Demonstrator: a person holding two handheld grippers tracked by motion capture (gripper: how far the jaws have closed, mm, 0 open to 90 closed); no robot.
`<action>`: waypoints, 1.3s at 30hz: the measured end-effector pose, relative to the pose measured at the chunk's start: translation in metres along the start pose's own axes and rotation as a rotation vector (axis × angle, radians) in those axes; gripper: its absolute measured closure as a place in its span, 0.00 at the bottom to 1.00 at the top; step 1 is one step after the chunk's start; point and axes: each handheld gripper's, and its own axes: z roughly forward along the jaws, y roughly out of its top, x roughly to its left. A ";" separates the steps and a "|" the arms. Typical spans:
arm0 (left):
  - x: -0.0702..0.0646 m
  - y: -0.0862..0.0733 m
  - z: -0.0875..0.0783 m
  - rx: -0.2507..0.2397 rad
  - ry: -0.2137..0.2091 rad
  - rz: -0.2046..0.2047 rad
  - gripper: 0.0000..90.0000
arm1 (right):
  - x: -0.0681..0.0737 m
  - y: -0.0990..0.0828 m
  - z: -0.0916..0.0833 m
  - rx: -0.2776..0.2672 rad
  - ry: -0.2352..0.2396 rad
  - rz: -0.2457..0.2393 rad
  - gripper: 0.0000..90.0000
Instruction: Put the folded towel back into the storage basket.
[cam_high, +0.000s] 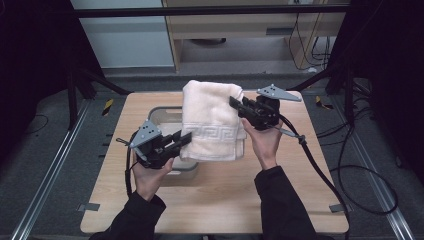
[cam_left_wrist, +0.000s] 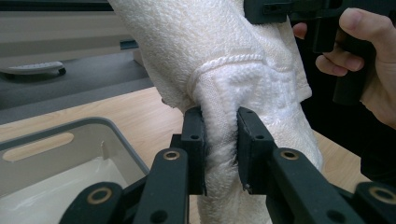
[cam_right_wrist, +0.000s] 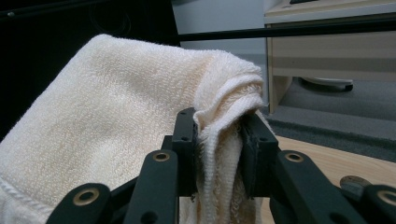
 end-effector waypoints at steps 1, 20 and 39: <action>0.001 0.000 -0.001 -0.002 0.002 0.001 0.83 | 0.002 0.001 0.001 0.001 0.001 -0.004 0.78; 0.026 -0.002 -0.025 -0.037 0.040 -0.035 0.83 | 0.027 0.010 0.029 0.009 0.027 -0.032 0.78; 0.048 -0.006 -0.048 -0.059 0.080 -0.065 0.83 | 0.052 0.014 0.057 0.024 0.056 -0.048 0.78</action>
